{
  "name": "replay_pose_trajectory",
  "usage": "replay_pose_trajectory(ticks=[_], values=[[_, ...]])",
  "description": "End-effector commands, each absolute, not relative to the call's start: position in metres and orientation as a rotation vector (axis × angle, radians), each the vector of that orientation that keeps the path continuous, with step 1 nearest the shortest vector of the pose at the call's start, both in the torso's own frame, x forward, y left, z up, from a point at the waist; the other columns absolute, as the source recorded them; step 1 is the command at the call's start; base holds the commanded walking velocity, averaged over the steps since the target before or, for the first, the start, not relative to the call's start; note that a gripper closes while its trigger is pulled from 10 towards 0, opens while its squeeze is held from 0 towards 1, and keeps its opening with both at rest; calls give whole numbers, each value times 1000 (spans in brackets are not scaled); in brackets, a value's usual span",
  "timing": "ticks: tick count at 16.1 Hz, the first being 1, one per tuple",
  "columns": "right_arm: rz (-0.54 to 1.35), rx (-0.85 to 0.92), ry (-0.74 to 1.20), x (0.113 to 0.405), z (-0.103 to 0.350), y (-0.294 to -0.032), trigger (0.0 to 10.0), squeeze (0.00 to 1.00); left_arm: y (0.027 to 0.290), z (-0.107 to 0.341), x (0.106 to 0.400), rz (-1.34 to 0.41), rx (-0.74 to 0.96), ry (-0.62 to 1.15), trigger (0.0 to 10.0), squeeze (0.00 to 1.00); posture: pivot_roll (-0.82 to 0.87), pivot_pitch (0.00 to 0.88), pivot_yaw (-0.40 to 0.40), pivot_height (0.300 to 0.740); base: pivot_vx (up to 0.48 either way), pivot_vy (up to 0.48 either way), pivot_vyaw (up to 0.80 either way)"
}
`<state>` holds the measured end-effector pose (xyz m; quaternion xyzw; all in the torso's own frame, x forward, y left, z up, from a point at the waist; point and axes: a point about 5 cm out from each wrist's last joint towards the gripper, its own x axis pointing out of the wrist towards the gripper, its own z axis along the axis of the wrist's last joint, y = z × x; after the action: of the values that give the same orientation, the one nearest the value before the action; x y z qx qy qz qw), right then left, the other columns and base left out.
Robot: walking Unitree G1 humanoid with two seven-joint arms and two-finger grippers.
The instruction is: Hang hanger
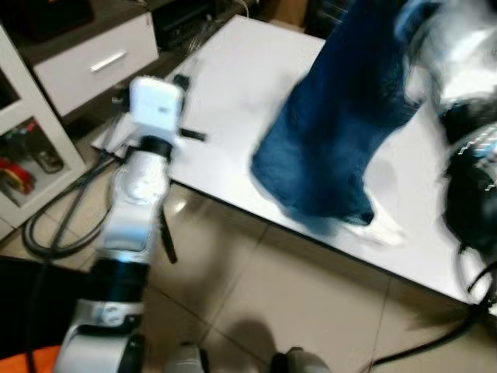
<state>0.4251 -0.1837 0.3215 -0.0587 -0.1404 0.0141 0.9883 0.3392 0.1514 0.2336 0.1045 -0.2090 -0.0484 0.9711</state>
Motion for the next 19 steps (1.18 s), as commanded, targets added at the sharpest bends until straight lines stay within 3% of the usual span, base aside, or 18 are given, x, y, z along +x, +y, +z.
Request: replay_pose_trajectory(ticks=[1, 2, 3, 7, 9, 12, 14, 15, 16, 19], values=[[-35, 27, -166, 425, 289, -201, 10000, 0, 145, 234, 335, -129, 205, -426, 10000, 0, 15, 106, -62, 740, 0, 0, 0], [-36, 103, -135, 425, 277, -200, 10000, 0, 145, 234, 335, -130, 209, -426, 10000, 0, 14, 109, -60, 740, 0, 0, 0], [-55, 258, -118, 424, 265, -200, 10000, 1000, 144, 235, 335, -136, 218, -426, 10000, 0, 16, 111, -60, 740, 0, 0, 0], [-77, 540, -127, 424, 266, -205, 10000, 1000, 142, 236, 334, -149, 251, -426, 10000, 0, 14, 113, -63, 740, 0, 0, 0], [7, 536, -227, 425, 291, -200, 10000, 1000, 137, 232, 331, -172, 266, -430, 10000, 0, 4, 110, -69, 740, 0, 0, 0], [63, 507, -194, 425, 277, -184, 10000, 1000, 135, 229, 329, -179, 264, -418, 10000, 0, 7, 117, -81, 740, 0, 0, 0], [71, 386, -251, 417, 269, -167, 10000, 1000, 135, 224, 327, -192, 268, -393, 10000, 0, 1, 121, -89, 740, 0, 0, 0], [52, 237, -321, 399, 260, -155, 10000, 1000, 133, 221, 328, -195, 287, -366, 10000, 0, -1, 123, -89, 740, 0, 0, 0], [42, 182, -354, 393, 257, -152, 10000, 1000, 133, 220, 328, -192, 284, -358, 10000, 0, -3, 124, -88, 740, 0, 0, 0], [-69, -239, -575, 345, 226, -150, 10000, 1000, 134, 217, 326, -180, 276, -347, 10000, 0, -9, 128, -81, 740, 0, 0, 0]])
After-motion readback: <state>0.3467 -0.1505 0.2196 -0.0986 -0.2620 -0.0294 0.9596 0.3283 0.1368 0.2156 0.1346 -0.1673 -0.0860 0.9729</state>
